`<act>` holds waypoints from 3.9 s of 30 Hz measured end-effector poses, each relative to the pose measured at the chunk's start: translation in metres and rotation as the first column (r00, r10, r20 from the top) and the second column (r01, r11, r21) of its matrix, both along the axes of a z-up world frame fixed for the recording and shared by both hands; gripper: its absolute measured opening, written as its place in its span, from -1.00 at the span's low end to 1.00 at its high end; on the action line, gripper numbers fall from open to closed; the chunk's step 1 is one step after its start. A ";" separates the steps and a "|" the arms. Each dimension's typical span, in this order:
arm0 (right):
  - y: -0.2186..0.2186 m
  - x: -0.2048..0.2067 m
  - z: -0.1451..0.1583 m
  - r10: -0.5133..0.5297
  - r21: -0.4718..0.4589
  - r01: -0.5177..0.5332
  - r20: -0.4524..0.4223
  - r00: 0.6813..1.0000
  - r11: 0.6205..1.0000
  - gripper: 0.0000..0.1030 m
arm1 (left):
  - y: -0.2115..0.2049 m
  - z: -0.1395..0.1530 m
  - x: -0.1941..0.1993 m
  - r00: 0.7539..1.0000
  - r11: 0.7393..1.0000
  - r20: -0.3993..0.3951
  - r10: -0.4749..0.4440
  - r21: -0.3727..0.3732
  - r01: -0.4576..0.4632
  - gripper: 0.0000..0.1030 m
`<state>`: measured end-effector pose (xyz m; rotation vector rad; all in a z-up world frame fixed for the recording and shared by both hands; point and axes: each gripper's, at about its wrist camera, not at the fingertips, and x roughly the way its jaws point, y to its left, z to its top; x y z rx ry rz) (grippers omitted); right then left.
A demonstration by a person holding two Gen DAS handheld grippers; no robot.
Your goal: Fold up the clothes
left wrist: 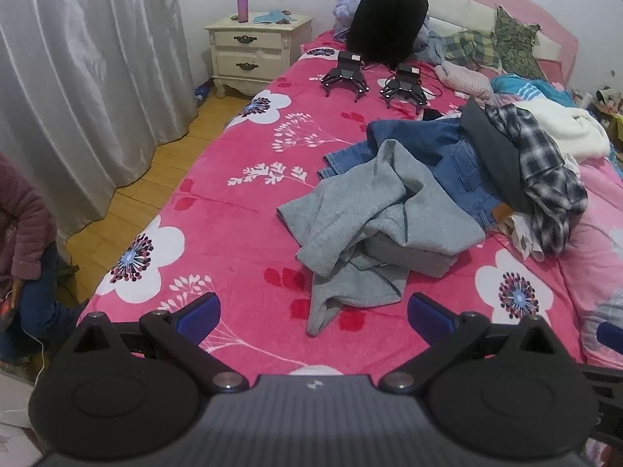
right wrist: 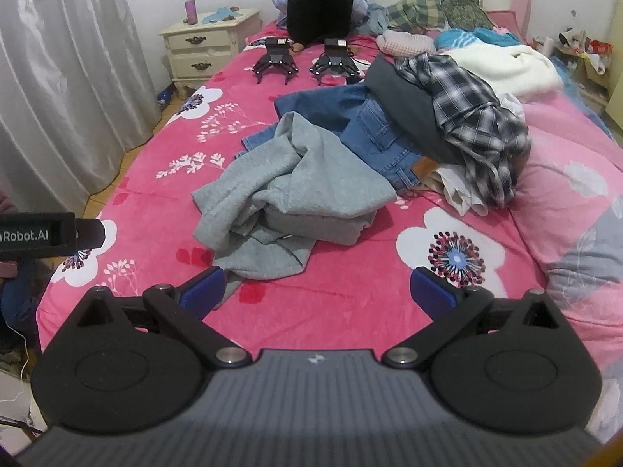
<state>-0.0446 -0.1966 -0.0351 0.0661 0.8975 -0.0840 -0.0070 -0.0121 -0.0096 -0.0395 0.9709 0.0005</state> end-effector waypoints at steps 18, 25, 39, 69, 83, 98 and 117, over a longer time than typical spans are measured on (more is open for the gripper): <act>0.005 0.007 -0.006 -0.004 -0.020 0.003 -0.030 1.000 1.000 0.98 | -0.006 -0.007 0.005 1.000 1.000 -0.011 -0.005 0.019 0.006 0.99; 0.008 0.010 -0.007 -0.006 -0.028 0.005 -0.034 0.999 1.000 0.98 | -0.003 -0.008 0.010 1.000 1.000 -0.017 -0.007 0.023 0.007 0.99; 0.011 0.016 -0.010 -0.018 -0.033 0.016 -0.041 0.999 0.999 0.98 | -0.003 -0.012 0.019 1.000 0.999 -0.022 -0.018 0.031 0.019 0.99; -0.045 0.054 -0.060 0.008 0.093 -0.002 -0.055 0.998 0.996 0.98 | -0.023 -0.094 0.091 0.999 0.998 -0.039 -0.032 0.049 0.034 0.99; -0.049 0.269 -0.153 0.278 0.095 -0.291 0.135 0.951 0.952 0.98 | -0.040 -0.217 0.233 0.994 0.982 0.042 -0.103 0.165 0.095 0.61; -0.037 0.352 -0.209 0.295 0.117 -0.282 -0.116 0.948 0.952 -0.83 | -0.064 -0.285 0.256 0.954 0.960 -0.135 -0.267 0.048 0.276 -0.91; -0.121 0.127 -0.197 0.426 0.349 -0.315 -0.311 0.849 0.883 -0.99 | -0.095 -0.231 0.052 0.869 0.920 -0.304 -0.389 -0.082 0.384 -0.97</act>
